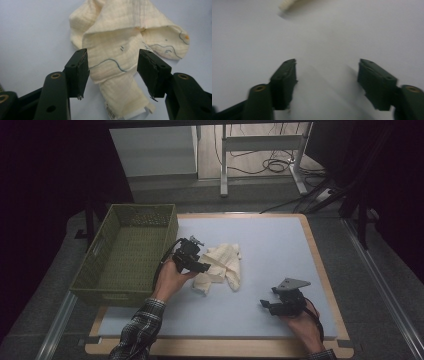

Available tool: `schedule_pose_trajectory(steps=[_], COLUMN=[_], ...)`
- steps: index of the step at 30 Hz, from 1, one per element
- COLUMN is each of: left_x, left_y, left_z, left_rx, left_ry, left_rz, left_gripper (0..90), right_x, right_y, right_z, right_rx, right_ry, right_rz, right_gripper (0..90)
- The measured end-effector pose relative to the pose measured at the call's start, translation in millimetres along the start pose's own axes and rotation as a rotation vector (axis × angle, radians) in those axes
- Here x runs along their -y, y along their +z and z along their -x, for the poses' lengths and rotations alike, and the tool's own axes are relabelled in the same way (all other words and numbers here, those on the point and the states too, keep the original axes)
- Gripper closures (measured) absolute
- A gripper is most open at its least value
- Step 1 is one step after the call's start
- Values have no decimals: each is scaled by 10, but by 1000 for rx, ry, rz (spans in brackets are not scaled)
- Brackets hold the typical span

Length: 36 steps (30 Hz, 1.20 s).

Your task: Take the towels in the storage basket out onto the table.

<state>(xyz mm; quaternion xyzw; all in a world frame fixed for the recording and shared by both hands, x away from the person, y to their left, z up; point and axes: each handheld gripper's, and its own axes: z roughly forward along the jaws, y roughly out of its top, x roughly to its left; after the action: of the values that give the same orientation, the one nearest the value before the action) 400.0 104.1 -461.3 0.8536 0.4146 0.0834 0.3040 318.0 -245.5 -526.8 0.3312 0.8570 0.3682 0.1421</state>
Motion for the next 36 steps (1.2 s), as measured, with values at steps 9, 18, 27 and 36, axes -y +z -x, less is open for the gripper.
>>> schedule_pose_trajectory(steps=[9, 18, 27, 36], left_x=[8, 106, 115, -13], left_y=[196, 351, 360, 101], left_z=[-57, -211, -181, -77], left_rx=[-51, -35, 4, -43], left_ry=[-71, -156, -125, -42], left_rz=[-18, -23, -14, 21], left_gripper=[426, 424, 795, 836], right_x=[-302, -615, -751, -747], right_y=[153, 488, 741, 384], right_z=[-57, -117, -141, 102], right_rx=[-100, -172, -127, -9], right_ry=[20, 48, 28, 14], right_rz=[35, 27, -43, -25], right_gripper=[464, 469, 869, 878])
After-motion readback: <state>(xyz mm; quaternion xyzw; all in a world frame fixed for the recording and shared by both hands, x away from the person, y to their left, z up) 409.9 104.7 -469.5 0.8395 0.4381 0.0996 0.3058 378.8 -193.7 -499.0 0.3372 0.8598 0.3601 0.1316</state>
